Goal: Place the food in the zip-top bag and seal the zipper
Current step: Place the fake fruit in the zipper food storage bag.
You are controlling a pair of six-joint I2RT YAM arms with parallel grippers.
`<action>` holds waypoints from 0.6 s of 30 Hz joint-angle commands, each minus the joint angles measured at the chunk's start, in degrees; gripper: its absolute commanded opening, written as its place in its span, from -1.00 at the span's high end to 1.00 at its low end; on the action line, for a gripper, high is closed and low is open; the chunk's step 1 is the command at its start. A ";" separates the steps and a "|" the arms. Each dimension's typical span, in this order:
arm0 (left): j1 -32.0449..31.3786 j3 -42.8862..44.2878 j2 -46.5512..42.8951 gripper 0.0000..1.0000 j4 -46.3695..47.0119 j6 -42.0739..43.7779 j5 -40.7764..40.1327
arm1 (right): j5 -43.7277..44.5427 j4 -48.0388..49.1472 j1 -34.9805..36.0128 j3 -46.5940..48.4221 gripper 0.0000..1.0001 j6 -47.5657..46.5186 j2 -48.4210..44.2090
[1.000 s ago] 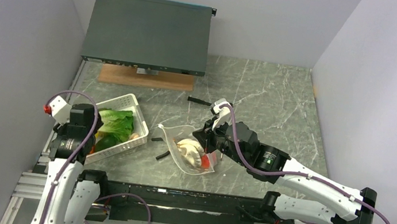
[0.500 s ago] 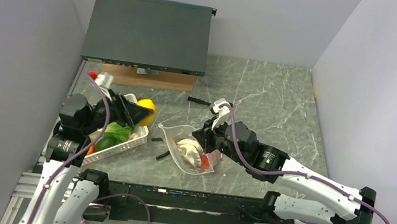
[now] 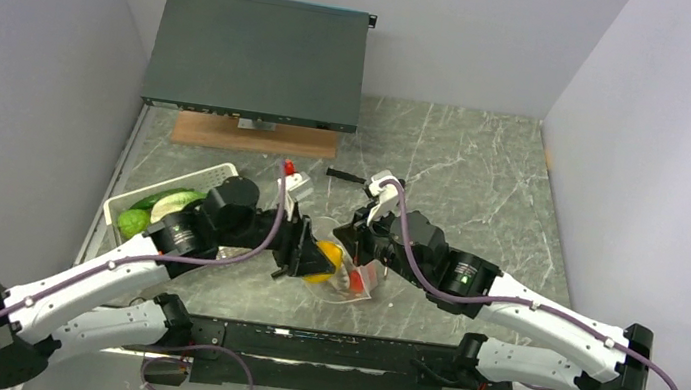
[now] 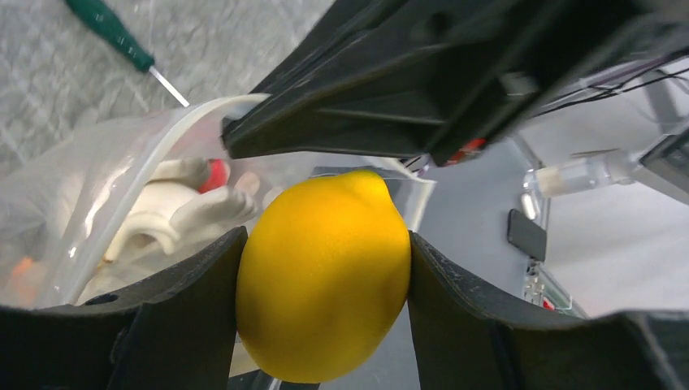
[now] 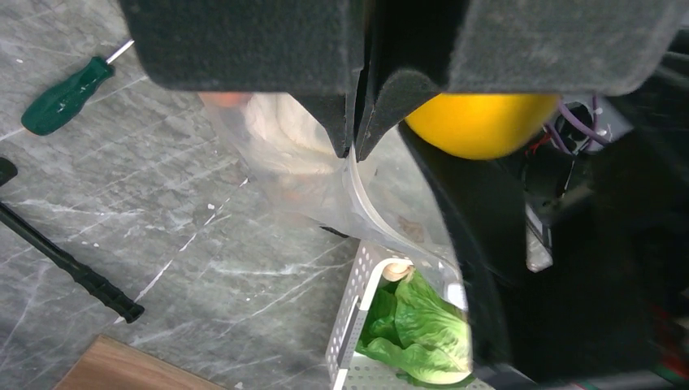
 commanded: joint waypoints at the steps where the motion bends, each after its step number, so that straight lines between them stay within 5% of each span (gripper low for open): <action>1: -2.74 3.54 3.68 1.00 -1.10 2.00 -7.25 | 1.55 3.24 -0.27 1.91 1.00 0.57 -2.45; 8: -3.40 5.37 6.25 0.96 -4.18 1.17 -12.17 | 1.34 3.68 -0.29 1.64 1.00 1.10 -2.93; 14: -3.43 4.85 4.19 -0.05 -5.70 0.38 -14.86 | 0.59 3.34 -0.31 2.16 1.00 0.37 -2.45; 18: -3.43 5.74 3.63 -0.43 -6.08 0.53 -16.52 | -0.09 3.20 -0.28 2.19 1.00 0.29 -2.08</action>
